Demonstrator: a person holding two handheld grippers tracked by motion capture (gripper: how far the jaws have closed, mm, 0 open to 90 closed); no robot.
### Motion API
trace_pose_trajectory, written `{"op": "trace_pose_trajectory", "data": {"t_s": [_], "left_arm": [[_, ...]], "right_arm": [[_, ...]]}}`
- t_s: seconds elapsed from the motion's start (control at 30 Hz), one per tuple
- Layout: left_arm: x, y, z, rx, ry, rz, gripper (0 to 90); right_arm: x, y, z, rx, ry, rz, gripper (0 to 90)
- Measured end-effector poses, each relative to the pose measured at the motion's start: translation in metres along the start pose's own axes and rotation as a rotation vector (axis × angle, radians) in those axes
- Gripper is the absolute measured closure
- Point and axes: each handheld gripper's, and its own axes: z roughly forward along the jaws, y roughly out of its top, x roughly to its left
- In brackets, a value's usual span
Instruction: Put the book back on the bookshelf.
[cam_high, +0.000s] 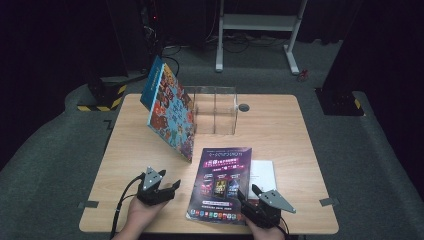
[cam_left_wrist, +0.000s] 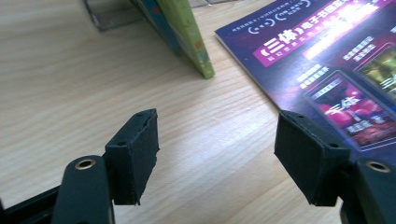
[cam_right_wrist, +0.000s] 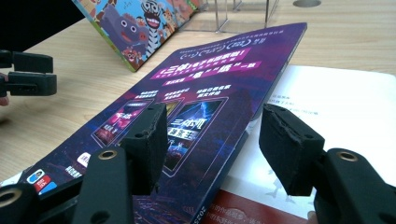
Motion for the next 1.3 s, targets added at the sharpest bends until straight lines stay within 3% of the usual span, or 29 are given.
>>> {"op": "trace_pose_trajectory", "data": {"t_s": [0.13, 0.23, 0.37, 0.47, 0.73, 0.93, 1.13, 1.3], "left_arm": [[-0.010, 0.000, 0.003, 0.000, -0.010, 0.011, 28.4], [-0.017, -0.001, 0.004, -0.001, -0.029, -0.005, 26.9], [-0.027, 0.000, 0.006, 0.000, -0.055, 0.014, 26.1], [-0.035, -0.001, 0.009, 0.018, -0.088, 0.023, 26.9], [-0.048, -0.004, 0.011, 0.056, -0.130, 0.053, 27.4], [-0.055, -0.004, 0.013, 0.070, -0.112, 0.120, 26.1], [-0.057, -0.005, 0.014, 0.090, -0.107, 0.131, 27.1], [-0.063, -0.005, 0.017, 0.116, -0.087, 0.180, 28.3]], "right_arm": [[0.000, 0.000, 0.000, 0.013, 0.010, 0.009, 41.4], [0.000, 0.000, 0.002, 0.033, 0.016, 0.014, 39.9], [0.002, 0.000, 0.006, 0.066, 0.022, 0.018, 38.5], [0.003, -0.001, 0.008, 0.082, 0.028, 0.028, 37.9], [0.004, -0.002, 0.012, 0.124, 0.012, 0.045, 36.9], [0.004, -0.002, 0.013, 0.141, 0.006, 0.051, 37.4], [0.005, -0.001, 0.014, 0.148, -0.006, 0.056, 37.3], [0.005, -0.001, 0.014, 0.144, 0.001, 0.071, 37.4]]}}
